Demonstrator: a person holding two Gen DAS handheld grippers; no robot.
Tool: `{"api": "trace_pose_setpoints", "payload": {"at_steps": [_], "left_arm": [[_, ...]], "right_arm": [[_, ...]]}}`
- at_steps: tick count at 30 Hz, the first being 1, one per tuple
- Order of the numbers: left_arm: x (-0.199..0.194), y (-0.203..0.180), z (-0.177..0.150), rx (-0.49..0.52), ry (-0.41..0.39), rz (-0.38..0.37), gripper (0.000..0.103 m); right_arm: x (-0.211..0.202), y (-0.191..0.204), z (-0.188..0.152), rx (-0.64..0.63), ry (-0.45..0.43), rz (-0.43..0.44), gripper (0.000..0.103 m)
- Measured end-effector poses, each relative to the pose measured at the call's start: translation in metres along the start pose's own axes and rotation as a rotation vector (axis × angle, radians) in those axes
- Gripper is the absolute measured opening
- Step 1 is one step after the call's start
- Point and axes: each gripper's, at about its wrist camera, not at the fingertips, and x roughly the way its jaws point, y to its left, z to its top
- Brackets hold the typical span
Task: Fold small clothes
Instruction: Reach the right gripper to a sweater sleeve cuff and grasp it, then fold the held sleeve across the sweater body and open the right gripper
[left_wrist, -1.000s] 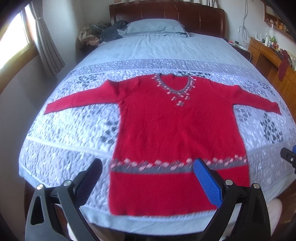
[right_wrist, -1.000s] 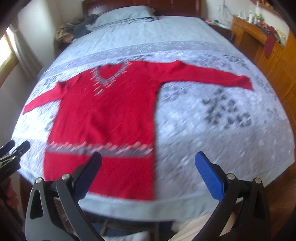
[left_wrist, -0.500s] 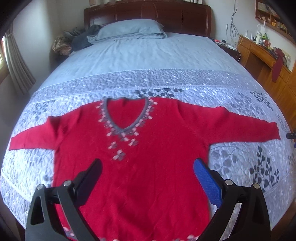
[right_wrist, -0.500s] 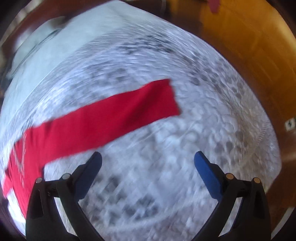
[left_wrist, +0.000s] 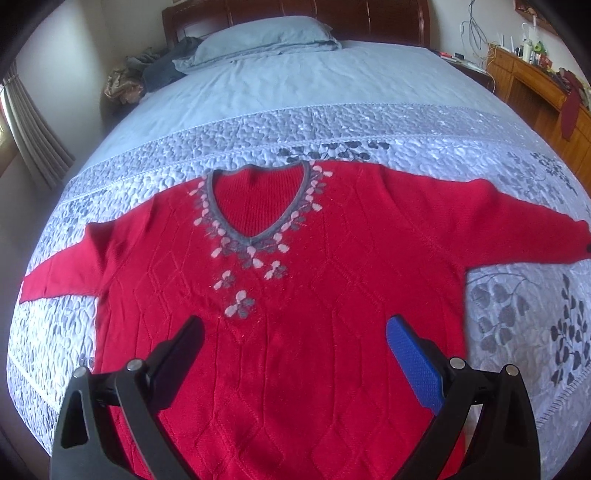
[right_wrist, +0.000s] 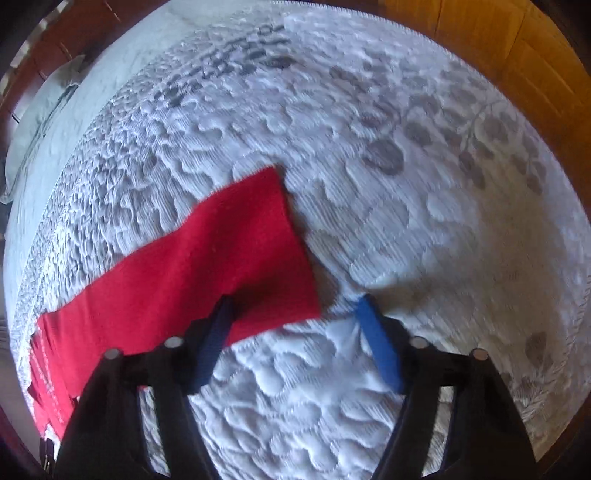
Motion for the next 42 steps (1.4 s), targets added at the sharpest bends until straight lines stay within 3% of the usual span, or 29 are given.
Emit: {"api": "trace_pose_setpoints", "payload": {"at_steps": [1, 2, 10, 15, 20, 24, 28, 31, 34, 37, 42], "left_arm": [[0.001, 0.002, -0.001, -0.001, 0.002, 0.000, 0.099], [0.001, 0.004, -0.003, -0.003, 0.005, -0.002, 0.099], [-0.004, 0.044, -0.013, -0.025, 0.000, 0.016, 0.099], [-0.001, 0.093, -0.021, -0.093, 0.018, 0.049, 0.099], [-0.001, 0.141, -0.032, -0.148, 0.028, 0.079, 0.099], [0.002, 0.174, -0.039, -0.180, 0.036, 0.086, 0.099], [0.009, 0.192, -0.039, -0.203, 0.048, 0.073, 0.099], [0.016, 0.196, -0.032, -0.209, 0.059, 0.034, 0.099], [0.026, 0.191, -0.023, -0.207, 0.078, -0.024, 0.099], [0.033, 0.181, -0.015, -0.208, 0.088, -0.090, 0.099], [0.052, 0.136, 0.009, -0.202, 0.124, -0.331, 0.098]], "right_arm": [[-0.001, 0.002, 0.000, -0.006, -0.002, 0.031, 0.018], [-0.002, 0.005, 0.000, -0.003, 0.009, 0.065, 0.012], [-0.063, 0.047, -0.018, -0.083, -0.150, 0.048, 0.010], [-0.103, 0.154, -0.041, -0.303, -0.193, 0.053, 0.010], [-0.104, 0.284, -0.094, -0.540, -0.168, 0.117, 0.010], [-0.079, 0.382, -0.145, -0.668, -0.103, 0.199, 0.010], [-0.042, 0.464, -0.189, -0.737, -0.027, 0.235, 0.010], [-0.015, 0.495, -0.217, -0.766, 0.048, 0.246, 0.011], [-0.001, 0.496, -0.227, -0.747, 0.111, 0.291, 0.017], [-0.010, 0.469, -0.218, -0.697, 0.097, 0.335, 0.036], [-0.024, 0.403, -0.194, -0.640, 0.042, 0.304, 0.032]]}}
